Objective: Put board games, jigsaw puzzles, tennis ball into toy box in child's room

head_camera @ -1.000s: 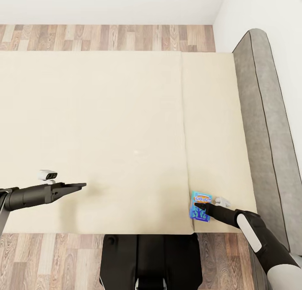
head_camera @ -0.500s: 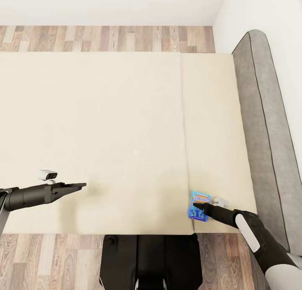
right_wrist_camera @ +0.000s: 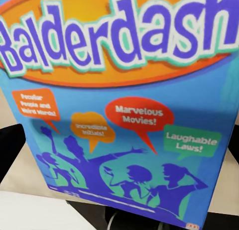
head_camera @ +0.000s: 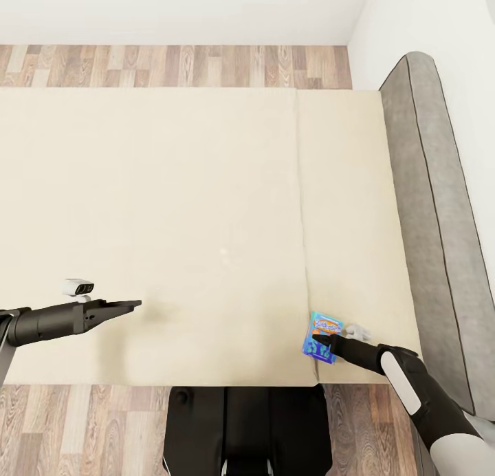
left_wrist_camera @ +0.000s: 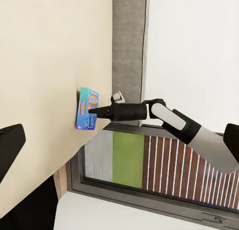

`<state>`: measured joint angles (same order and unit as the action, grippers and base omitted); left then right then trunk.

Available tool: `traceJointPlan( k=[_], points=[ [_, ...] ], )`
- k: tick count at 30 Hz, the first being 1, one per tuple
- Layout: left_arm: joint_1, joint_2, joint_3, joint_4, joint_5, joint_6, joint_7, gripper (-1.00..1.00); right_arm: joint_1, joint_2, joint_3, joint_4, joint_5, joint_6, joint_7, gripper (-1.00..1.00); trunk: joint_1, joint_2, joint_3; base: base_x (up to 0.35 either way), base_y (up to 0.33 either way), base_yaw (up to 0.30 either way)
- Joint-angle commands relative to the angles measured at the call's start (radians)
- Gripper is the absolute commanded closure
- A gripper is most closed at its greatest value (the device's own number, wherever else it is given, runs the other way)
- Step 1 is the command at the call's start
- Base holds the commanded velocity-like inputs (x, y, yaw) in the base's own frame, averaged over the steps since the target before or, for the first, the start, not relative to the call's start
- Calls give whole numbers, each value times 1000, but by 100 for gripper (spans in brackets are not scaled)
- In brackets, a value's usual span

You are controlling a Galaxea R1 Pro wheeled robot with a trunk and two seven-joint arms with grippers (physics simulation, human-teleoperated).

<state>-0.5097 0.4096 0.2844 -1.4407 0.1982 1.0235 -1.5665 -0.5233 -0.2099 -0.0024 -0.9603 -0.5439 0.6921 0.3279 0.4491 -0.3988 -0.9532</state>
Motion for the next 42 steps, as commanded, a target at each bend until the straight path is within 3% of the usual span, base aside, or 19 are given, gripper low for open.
traceJointPlan(
  k=[1, 42],
  points=[
    [-1, 0, -1, 0, -1, 10, -4, -100, 0, 16, 1, 0, -29, 7, 5, -100, 1, -1, -1, 0, 0, 0],
    [-1, 0, -1, -1, -1, 10, -4, -100, 0, 23, 0, 0, -28, 7, -5, -100, 1, -1, 8, 0, 0, 0]
  ],
)
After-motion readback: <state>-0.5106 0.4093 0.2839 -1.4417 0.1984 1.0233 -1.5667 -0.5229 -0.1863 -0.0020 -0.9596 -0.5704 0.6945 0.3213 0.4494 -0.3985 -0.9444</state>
